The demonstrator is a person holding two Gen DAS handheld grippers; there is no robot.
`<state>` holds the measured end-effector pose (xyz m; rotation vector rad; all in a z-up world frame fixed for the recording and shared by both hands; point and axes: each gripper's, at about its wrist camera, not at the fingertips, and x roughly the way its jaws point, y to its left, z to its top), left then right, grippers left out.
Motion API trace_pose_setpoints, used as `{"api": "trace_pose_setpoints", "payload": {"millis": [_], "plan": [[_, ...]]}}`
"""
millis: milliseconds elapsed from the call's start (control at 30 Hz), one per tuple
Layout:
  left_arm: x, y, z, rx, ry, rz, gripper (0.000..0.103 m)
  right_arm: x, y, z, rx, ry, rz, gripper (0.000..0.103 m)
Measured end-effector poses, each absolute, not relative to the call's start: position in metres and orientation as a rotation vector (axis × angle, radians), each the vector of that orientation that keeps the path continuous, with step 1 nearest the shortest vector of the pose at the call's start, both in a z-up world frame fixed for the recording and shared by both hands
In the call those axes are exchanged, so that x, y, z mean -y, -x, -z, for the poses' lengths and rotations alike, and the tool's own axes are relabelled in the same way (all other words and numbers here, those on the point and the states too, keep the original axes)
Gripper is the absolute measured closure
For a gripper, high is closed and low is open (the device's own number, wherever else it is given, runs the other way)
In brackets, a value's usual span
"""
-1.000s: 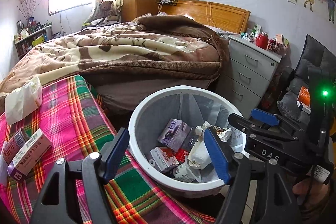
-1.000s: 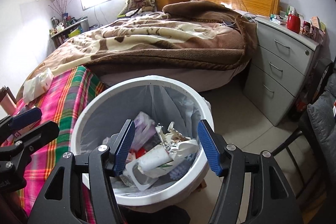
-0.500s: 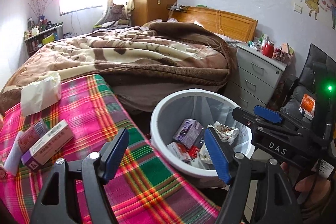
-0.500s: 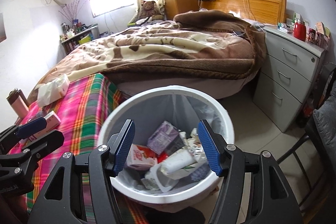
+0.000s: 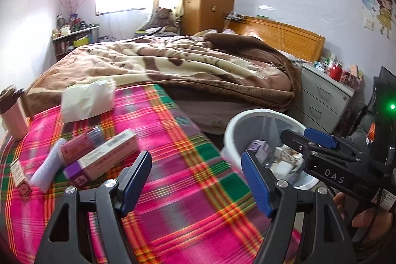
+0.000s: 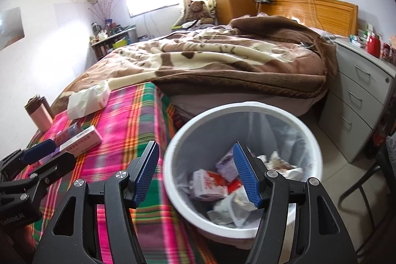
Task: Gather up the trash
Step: 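Move both open grippers back over the bed toward the remaining trash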
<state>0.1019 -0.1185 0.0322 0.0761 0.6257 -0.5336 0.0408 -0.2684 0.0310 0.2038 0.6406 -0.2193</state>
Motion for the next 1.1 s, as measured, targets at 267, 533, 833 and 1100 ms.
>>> {"api": "trace_pose_setpoints", "payload": {"millis": [267, 533, 833, 1100], "plan": [[0.072, -0.112, -0.027, -0.632, -0.028, 0.45, 0.026, 0.236, -0.058, -0.027, -0.663, -0.2, 0.147, 0.039], [0.032, -0.125, -0.02, -0.648, -0.001, 0.374, 0.026, 0.208, -0.077, -0.021, -0.696, -0.197, 0.09, 0.039], [-0.003, -0.142, -0.013, -0.669, 0.009, 0.319, 0.025, 0.181, -0.102, -0.008, -0.76, -0.203, 0.037, 0.039], [-0.03, -0.154, -0.008, -0.692, 0.014, 0.277, 0.025, 0.157, -0.125, -0.003, -0.802, -0.228, -0.01, 0.039]]}}
